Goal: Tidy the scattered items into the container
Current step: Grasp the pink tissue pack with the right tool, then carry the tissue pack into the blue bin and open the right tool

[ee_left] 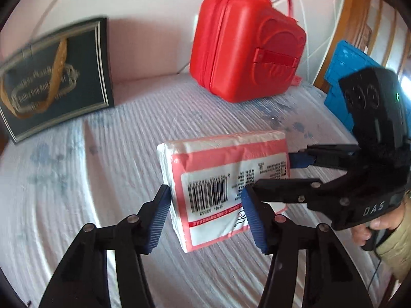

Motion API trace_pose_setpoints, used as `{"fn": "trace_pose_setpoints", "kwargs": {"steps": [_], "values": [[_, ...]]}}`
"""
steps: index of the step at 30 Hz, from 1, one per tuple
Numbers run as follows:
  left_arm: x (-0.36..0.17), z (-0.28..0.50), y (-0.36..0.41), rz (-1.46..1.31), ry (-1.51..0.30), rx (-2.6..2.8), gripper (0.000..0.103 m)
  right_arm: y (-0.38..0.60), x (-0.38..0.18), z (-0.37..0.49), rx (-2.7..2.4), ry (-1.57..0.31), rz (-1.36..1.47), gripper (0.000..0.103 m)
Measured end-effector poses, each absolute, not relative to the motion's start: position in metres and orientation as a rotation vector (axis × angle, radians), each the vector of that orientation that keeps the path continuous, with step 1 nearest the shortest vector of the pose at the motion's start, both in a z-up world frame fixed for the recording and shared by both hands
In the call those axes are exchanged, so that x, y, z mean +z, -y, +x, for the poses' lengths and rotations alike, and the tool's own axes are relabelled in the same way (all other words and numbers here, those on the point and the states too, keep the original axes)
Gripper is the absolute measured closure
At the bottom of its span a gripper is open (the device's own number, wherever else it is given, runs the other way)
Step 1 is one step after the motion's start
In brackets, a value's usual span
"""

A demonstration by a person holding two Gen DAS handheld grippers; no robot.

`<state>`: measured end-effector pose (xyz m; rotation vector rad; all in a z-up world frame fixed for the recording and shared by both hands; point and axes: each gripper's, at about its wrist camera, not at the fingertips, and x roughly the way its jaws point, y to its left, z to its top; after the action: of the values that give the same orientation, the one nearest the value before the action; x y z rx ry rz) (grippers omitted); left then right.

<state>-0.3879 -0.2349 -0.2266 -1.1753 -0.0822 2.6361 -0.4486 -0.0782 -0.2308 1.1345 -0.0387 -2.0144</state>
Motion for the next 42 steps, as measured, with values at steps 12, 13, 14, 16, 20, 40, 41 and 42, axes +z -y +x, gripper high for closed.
{"fn": "trace_pose_setpoints", "kwargs": {"steps": [12, 13, 14, 16, 20, 40, 41, 42], "values": [[-0.106, -0.29, 0.187, -0.913, -0.024, 2.788, 0.048, 0.029, -0.117, -0.352, -2.103, 0.018, 0.881, 0.039], [-0.096, -0.28, 0.181, -0.895, -0.03, 2.799, 0.048, 0.022, -0.108, -0.342, -2.105, 0.014, 0.866, 0.039], [-0.087, -0.271, 0.175, -0.879, -0.036, 2.81, 0.048, 0.016, -0.096, -0.332, -2.107, 0.007, 0.847, 0.039], [-0.069, -0.251, 0.162, -0.84, -0.05, 2.839, 0.048, 0.009, -0.079, -0.319, -2.102, -0.002, 0.821, 0.039], [-0.034, -0.217, 0.135, -0.773, -0.031, 2.895, 0.048, -0.016, -0.042, -0.29, -2.081, -0.037, 0.756, 0.039], [0.082, -0.089, -0.068, -0.439, -0.193, 2.82, 0.048, -0.212, 0.077, -0.139, -2.29, -0.108, 0.539, 0.041], [0.086, -0.09, -0.083, -0.422, -0.205, 2.81, 0.048, -0.229, 0.082, -0.137, -2.303, -0.095, 0.528, 0.041], [0.091, -0.091, -0.099, -0.407, -0.215, 2.801, 0.048, -0.245, 0.086, -0.135, -2.318, -0.087, 0.516, 0.041]]}}
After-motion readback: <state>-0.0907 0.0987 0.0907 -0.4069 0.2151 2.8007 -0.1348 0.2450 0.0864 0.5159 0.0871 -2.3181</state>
